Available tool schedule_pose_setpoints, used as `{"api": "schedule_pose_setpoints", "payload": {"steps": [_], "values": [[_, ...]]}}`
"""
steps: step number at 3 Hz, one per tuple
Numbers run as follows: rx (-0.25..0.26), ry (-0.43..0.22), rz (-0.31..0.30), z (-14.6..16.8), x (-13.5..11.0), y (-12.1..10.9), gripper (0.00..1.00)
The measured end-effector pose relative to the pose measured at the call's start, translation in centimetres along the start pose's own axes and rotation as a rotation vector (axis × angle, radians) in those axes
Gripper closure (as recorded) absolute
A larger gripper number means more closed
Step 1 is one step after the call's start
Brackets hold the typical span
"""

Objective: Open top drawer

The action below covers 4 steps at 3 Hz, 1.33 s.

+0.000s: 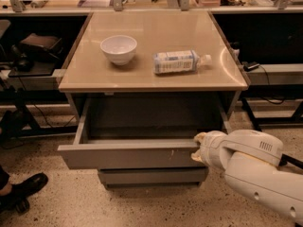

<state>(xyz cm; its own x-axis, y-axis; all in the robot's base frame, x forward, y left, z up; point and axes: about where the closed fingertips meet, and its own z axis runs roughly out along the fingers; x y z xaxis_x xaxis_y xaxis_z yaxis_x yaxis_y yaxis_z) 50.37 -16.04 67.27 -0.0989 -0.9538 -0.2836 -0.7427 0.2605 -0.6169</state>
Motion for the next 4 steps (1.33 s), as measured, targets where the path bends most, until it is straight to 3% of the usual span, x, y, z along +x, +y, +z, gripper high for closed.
{"api": "schedule_pose_setpoints", "payload": {"steps": [4], "values": [[0.012,0.000,0.013,-1.4,0.6,1.1,1.00]]}}
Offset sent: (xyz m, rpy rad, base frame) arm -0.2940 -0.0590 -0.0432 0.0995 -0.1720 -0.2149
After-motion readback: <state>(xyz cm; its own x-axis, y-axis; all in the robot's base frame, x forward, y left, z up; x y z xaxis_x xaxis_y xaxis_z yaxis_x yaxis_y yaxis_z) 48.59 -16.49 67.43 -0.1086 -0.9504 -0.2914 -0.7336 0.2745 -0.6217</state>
